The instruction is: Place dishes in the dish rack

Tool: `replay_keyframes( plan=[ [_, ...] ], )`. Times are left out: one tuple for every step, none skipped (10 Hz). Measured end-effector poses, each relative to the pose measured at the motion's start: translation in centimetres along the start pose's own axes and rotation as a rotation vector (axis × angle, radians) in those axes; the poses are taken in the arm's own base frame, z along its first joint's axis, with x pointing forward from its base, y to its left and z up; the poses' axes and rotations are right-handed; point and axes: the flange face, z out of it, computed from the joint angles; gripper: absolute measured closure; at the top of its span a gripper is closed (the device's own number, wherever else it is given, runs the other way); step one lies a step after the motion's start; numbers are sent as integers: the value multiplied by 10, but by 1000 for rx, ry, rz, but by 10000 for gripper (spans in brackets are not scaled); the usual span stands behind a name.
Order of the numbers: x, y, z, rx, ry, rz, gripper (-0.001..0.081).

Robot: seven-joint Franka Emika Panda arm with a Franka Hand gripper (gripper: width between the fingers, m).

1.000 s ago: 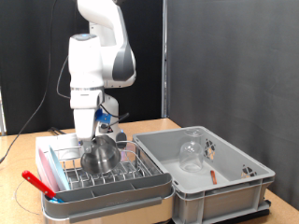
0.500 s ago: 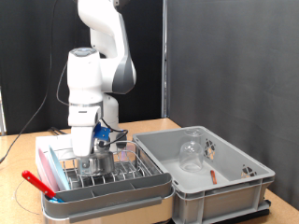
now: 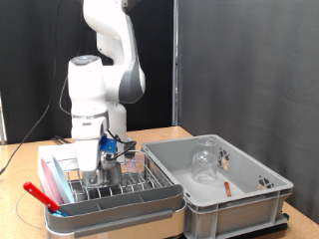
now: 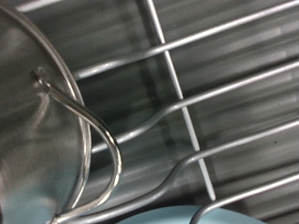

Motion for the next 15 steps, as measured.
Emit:
replay_keyframes(
  plan=[
    [0,-1,-5,16,20,-16,-2],
    [-2,-3,-13,37,40,-33,-2],
    [-3,-6,-24,57,55,-46,-2],
    [-6,-10,-34,81,59,-52,-2],
    [-9,-15,-43,114,51,-56,-2],
    [-12,-18,-50,141,44,-60,-2],
    [-16,-22,-54,160,39,-59,-2],
    [-16,-21,-54,155,41,-59,-2],
    [-14,-22,-54,161,55,-67,-2],
    [-6,-25,-61,174,98,-99,-2],
    [2,-29,-74,189,158,-137,-2],
    [10,-35,-88,205,229,-178,-2],
    [16,-41,-101,211,272,-213,-2],
    [22,-47,-113,216,288,-244,-2],
    [28,-56,-125,229,284,-277,-2]
  ],
)
